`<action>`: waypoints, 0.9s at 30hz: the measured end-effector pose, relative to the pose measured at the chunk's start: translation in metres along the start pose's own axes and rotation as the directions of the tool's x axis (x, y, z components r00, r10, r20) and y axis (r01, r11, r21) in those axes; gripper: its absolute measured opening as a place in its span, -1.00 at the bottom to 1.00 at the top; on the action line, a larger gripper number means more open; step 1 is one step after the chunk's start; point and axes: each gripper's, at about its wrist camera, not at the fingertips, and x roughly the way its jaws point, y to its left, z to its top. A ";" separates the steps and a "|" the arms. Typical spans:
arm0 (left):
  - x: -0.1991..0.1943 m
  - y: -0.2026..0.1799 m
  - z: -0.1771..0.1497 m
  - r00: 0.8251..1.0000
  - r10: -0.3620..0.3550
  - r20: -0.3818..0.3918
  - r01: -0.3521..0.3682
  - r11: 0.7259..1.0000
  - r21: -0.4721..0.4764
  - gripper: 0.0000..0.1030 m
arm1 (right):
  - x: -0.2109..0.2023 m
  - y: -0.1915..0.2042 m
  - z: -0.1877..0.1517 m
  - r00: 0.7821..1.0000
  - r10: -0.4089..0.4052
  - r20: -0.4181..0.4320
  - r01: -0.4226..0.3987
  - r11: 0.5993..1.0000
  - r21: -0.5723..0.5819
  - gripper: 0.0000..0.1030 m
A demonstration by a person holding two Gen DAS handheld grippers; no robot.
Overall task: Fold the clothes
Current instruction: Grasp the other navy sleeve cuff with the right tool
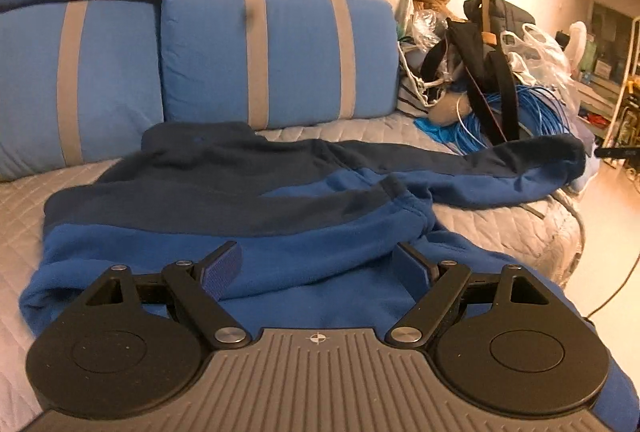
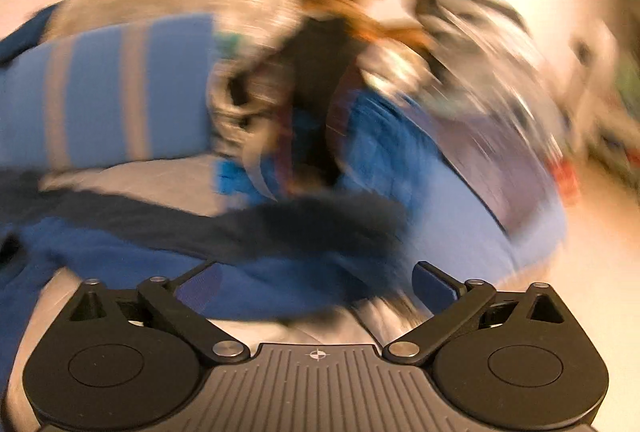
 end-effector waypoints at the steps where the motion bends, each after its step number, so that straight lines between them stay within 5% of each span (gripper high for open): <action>1: 0.002 0.000 0.000 1.000 -0.006 -0.009 0.006 1.000 0.003 0.61 | 0.007 -0.014 -0.005 1.000 -0.012 -0.018 0.014 0.997 0.073 0.79; 6: 0.006 0.001 0.000 0.999 -0.048 -0.025 0.048 0.999 0.003 0.61 | 0.037 -0.060 -0.033 0.997 -0.013 -0.080 0.040 0.938 0.343 0.43; 12: 0.008 0.012 0.001 0.995 -0.089 -0.034 0.087 0.994 -0.068 0.61 | 0.070 -0.084 -0.053 0.996 0.058 -0.062 -0.015 0.841 0.541 0.32; 23: 0.015 0.013 0.003 0.993 -0.103 -0.061 0.097 0.992 -0.085 0.61 | 0.112 -0.082 -0.054 0.998 0.060 0.003 -0.049 0.784 0.619 0.23; 27: 0.016 0.015 0.004 0.992 -0.107 -0.064 0.101 0.991 -0.090 0.61 | 0.117 -0.084 -0.054 0.995 0.091 0.036 -0.094 0.780 0.619 -0.08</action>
